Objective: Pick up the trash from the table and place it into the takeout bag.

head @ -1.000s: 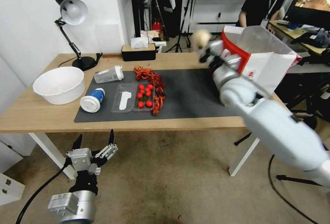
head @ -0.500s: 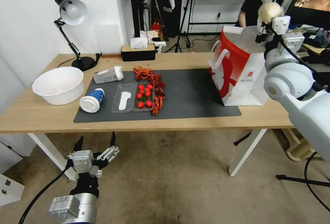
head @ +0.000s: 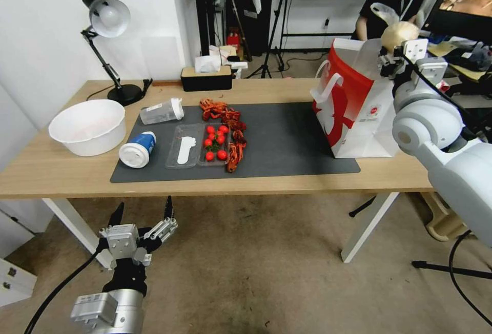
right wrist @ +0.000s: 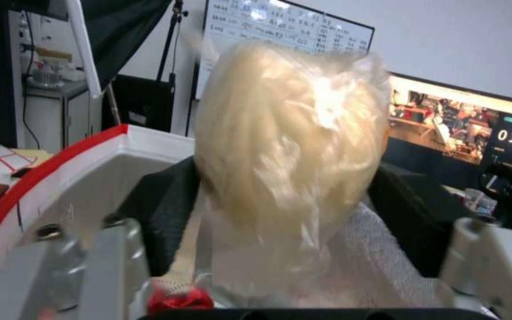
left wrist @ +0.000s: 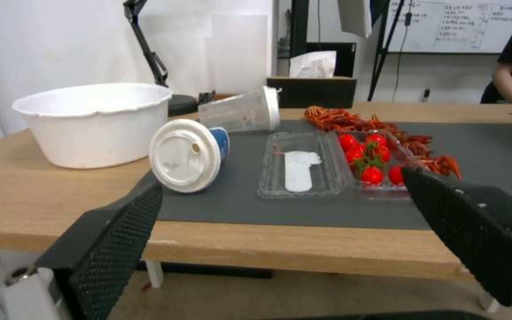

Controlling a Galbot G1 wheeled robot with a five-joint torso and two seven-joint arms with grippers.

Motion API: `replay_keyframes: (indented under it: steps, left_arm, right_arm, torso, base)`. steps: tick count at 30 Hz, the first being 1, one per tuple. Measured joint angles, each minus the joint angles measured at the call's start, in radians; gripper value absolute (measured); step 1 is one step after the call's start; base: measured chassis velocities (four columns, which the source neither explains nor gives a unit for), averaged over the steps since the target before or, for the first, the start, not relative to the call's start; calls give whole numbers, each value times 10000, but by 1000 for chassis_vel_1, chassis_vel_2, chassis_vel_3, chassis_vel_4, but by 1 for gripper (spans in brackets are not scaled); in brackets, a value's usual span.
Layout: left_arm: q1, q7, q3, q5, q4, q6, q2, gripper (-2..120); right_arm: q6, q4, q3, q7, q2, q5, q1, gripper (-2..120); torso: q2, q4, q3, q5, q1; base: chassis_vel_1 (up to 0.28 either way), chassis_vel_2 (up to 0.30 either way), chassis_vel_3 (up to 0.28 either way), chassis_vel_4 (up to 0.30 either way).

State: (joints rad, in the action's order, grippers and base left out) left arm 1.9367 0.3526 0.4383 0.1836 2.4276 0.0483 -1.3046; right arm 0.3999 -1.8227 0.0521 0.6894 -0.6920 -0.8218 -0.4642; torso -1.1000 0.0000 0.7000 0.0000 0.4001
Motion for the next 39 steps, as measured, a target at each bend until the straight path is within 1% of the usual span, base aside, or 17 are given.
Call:
replay_keyframes:
  steps: [1,2,3,5,6,8,9,14,18,23,27,28,31,32,35,36,39]
  left_arm:
    - [3,-1,1,1,0,2,4,100]
    - [3,-1,1,1,0,2,4,100]
    - [4,-1,1,1,0,5,6,100]
    - [0,-2,0,2,0,9,4,100]
    - [0,-2,0,2,0,9,4,100]
    - [-11,-3,-7,1,0,10,-5,100]
    - [-12,-4,-9,2,0,10,-6,100]
    - [-5,-6,3,2,0,12,0,100]
    - [-18,-7,32,14,2,15,19,100]
    - [-46,-9,32,16,-10,16,19,100]
    - [-122,-19,29,27,-92,20,27,100]
    - [-122,-19,29,27,-92,20,27,100]
    - [-205,-23,23,49,-155,24,28,100]
    - [-205,-23,23,49,-155,24,28,100]
    - [-240,-26,19,72,-195,35,54,100]
    - [-240,-26,19,72,-195,35,54,100]
    - [-269,-29,32,121,-221,49,90,100]
  right_arm:
    - [0,-4,0,17,7,6,-26,77]
    - [0,-4,0,17,7,6,-26,77]
    - [1,-12,0,29,13,13,-45,80]
    - [15,-33,0,39,29,24,-78,92]
    - [15,-33,0,39,29,24,-78,92]
    - [21,-41,0,40,36,32,-92,98]
    - [22,-44,0,39,37,32,-103,99]
    - [-37,-119,0,-25,12,-16,-138,100]
    - [-796,-346,20,-411,-59,-487,-172,100]
    - [-1268,-683,21,-611,-59,-710,-329,100]
    - [-2194,-1200,109,-1333,-41,-1007,-813,100]
    - [-2194,-1200,109,-1333,-41,-1007,-813,100]
    - [-2774,-1742,298,-1973,-18,-1014,-1762,100]
    - [-2774,-1742,298,-1973,-18,-1014,-1762,100]
    - [-3188,-2258,618,-2502,10,-889,-3005,100]
    - [-3188,-2258,618,-2502,10,-889,-3005,100]
    - [-3581,-2805,1186,-2976,23,-603,-4304,100]
  torso:
    - [0,0,0,0,0]
    - [0,0,0,0,0]
    - [0,0,0,0,0]
    - [0,-1,0,1,0]
    - [0,-1,0,1,0]
    - [0,0,0,0,0]
    - [0,0,0,0,0]
    - [0,-1,0,0,0]
    - [0,1,0,0,0]
    - [0,0,0,1,-1]
    - [0,1,0,-2,-1]
    - [0,1,0,-2,-1]
    - [0,0,0,1,0]
    - [0,0,0,1,0]
    - [0,-1,0,2,-1]
    - [0,-1,0,2,-1]
    - [0,-2,-1,0,-3]
  base:
    - [0,0,0,0]
    - [0,0,0,0]
    - [0,0,0,0]
    - [0,0,0,0]
    - [0,0,0,0]
    - [0,0,0,0]
    - [0,0,0,0]
    - [0,0,0,0]
    - [0,0,0,0]
    - [0,0,0,0]
    - [0,0,0,0]
    - [0,0,0,0]
    - [0,0,0,0]
    - [0,0,0,0]
    - [0,0,0,0]
    - [0,0,0,0]
    - [0,0,0,0]
